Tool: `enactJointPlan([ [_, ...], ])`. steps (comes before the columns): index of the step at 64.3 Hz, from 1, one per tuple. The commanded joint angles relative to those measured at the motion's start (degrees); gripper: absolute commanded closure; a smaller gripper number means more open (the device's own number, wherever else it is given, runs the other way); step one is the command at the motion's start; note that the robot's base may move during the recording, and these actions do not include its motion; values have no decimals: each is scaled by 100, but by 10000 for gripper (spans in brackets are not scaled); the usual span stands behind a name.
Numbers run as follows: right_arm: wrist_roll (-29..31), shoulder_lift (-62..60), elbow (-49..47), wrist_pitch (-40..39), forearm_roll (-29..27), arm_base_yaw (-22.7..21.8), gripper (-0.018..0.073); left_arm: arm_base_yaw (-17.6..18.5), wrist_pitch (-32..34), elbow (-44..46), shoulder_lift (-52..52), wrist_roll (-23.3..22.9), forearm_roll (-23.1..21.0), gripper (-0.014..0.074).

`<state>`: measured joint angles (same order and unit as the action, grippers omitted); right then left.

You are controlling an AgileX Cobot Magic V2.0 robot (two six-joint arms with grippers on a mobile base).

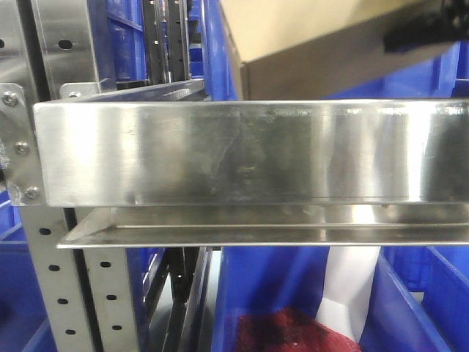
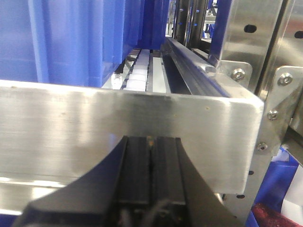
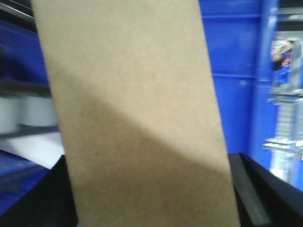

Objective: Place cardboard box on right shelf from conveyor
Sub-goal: 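Lower the held box onto the shelf beside the blue bins, then open the right gripper to release the box on the shelf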

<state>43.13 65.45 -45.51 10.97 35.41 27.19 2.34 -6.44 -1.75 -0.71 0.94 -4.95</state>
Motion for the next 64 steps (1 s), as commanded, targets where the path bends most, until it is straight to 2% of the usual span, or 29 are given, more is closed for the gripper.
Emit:
enactJointPlan([
  [1, -28, -107, -117, -185, -360, -8, -65, -3, 479, 16, -69, -29, -27, 715],
  [11, -28, -121, -98, 286, -1221, -74, -65, -3, 479, 16, -69, -29, -27, 715],
  [21, -28, -295, -110, 365, -1923, -80, -65, -3, 479, 16, -69, -29, -27, 715],
  [40, -28, -723, -414, 1273, -2626, -80, -65, -3, 479, 16, -69, -29, -27, 715],
  [57, -30, -1184, -442, 1645, -3407, -53, -65, -3, 479, 16, -69, -29, -27, 715],
  [64, -310, -1493, -442, 1641, -3814, -19, -65, -3, 479, 16, -69, -29, -27, 715],
])
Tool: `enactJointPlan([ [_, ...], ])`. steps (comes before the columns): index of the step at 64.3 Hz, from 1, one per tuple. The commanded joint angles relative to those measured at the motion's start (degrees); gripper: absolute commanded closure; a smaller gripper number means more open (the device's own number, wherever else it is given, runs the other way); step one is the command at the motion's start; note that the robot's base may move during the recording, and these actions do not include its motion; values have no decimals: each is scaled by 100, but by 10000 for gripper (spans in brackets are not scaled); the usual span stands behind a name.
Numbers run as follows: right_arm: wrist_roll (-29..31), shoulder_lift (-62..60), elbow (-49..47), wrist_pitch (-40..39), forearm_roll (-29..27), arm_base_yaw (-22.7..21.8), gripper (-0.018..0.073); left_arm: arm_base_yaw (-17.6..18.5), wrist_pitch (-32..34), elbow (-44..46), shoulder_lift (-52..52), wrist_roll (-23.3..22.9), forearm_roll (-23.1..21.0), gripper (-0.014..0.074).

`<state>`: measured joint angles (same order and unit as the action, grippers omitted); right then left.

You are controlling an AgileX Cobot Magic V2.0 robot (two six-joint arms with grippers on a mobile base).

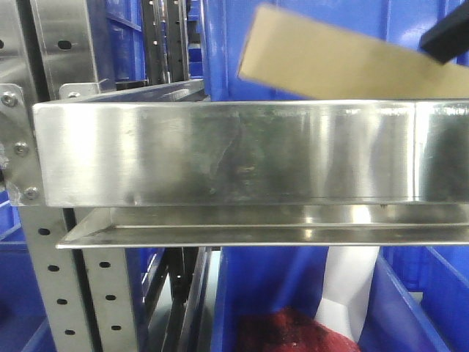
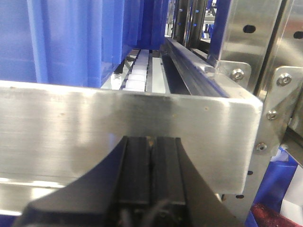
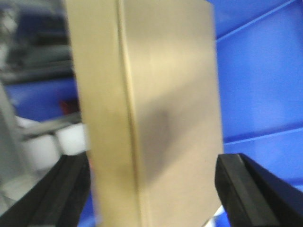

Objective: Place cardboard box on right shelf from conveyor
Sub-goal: 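Open the right gripper to release the box on the shelf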

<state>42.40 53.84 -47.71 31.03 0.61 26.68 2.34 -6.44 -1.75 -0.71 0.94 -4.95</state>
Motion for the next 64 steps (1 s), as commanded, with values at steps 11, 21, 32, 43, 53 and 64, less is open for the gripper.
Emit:
enactJointPlan([
  [11, -2061, -845, -222, -457, -359, 46, -60, -3, 479, 16, -69, -29, -27, 715],
  [21, -3948, -1270, -83, -489, 75, 46, 62, -3, 479, 16, -69, -29, -27, 715],
  [32, -5824, -1731, 182, -568, 964, 46, 363, -3, 479, 16, -69, -29, -27, 715],
  [43, -6917, -2067, 476, -723, 1760, 46, 503, -3, 479, 16, -69, -29, -27, 715],
  [53, -6988, -2076, 550, -730, 1829, 46, 503, -3, 479, 16, -69, -29, -27, 715],
  [64, -6988, -2076, 556, -724, 1829, 46, 503, -3, 479, 16, -69, -29, -27, 715],
])
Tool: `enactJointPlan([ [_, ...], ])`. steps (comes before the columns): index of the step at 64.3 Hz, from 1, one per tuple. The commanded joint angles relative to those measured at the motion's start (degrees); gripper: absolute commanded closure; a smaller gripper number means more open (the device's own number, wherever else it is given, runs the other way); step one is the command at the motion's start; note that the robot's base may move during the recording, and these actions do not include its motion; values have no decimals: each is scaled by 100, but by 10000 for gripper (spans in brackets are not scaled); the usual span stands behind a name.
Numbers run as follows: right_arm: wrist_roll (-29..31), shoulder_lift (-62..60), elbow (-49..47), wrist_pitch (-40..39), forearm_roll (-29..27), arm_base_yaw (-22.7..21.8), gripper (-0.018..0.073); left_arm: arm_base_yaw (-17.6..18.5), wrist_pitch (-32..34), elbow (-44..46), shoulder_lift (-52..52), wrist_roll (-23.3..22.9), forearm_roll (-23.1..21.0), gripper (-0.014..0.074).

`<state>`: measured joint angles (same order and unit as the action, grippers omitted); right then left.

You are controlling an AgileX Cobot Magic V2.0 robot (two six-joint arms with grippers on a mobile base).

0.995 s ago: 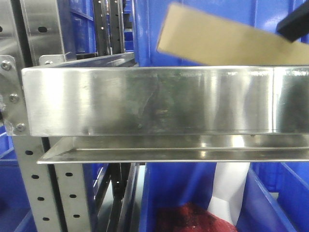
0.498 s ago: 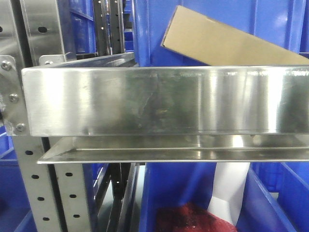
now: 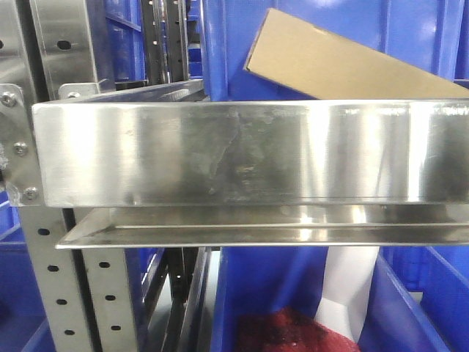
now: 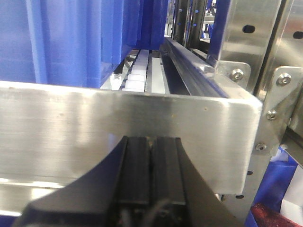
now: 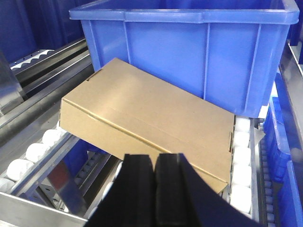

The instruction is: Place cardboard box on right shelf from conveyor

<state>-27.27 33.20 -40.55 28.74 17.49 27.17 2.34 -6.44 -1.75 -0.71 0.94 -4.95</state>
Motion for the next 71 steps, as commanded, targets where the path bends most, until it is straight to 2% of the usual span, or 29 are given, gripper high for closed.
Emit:
enactJointPlan([
  [1, -20, -12, -159, -495, 141, -2, 503, -3, 479, 16, -69, -29, -27, 715],
  [28, -14, -12, -159, -497, 50, -17, 503, -3, 479, 16, -69, -29, -27, 715],
  [31, 163, -17, -159, -503, -33, -76, 503, -3, 479, 16, -69, -29, -27, 715],
  [35, 726, -17, -141, -509, -232, -284, 503, -3, 479, 16, -69, -29, -27, 715],
  [43, 2054, -191, 89, -692, -1314, -1112, 503, -3, 479, 16, -69, -29, -27, 715],
  [51, 2918, -640, 701, -1250, -2065, -1828, 503, -3, 479, 16, -69, -29, -27, 715],
  [59, 2993, -1375, 1626, -2079, -2112, -2281, 503, -3, 479, 16, -69, -29, -27, 715],
  [71, 2993, -2374, 2825, -2824, -2107, -2560, 503, -3, 479, 16, -69, -29, -27, 715],
])
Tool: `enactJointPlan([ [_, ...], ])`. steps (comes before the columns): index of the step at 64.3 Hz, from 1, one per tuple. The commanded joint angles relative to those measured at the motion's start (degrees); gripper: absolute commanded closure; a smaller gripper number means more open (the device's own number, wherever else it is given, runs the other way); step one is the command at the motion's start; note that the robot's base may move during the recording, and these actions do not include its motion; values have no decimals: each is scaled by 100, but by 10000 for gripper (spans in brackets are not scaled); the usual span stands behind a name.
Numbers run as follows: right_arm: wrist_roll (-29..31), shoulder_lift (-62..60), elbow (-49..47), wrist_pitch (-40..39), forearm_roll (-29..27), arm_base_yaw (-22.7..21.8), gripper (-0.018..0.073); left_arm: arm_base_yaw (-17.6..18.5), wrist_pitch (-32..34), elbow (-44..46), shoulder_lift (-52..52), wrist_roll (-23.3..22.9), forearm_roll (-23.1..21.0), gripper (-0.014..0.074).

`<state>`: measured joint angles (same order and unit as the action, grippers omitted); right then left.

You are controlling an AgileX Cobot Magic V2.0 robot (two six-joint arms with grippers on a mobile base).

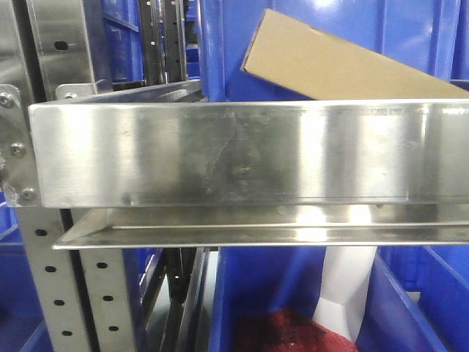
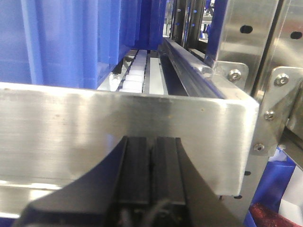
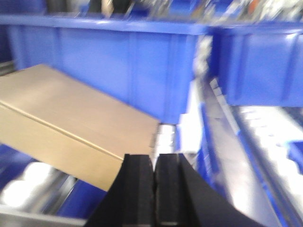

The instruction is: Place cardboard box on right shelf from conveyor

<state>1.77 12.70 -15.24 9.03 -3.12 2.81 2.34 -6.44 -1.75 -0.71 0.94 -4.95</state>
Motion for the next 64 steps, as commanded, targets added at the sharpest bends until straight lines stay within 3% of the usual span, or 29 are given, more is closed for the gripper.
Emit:
enactJointPlan([
  [1, 89, -390, 374, -903, -46, -142, 503, -3, 479, 16, -69, -29, -27, 715],
  [25, 73, -1407, 1679, -1247, -46, -511, 503, -3, 479, 16, -69, -29, -27, 715],
  [32, 67, -1408, 1662, -945, -46, -523, 503, -3, 479, 16, -69, -29, -27, 715],
  [64, 67, -1408, 1662, -941, -46, -523, 503, -3, 479, 16, -69, -29, -27, 715],
])
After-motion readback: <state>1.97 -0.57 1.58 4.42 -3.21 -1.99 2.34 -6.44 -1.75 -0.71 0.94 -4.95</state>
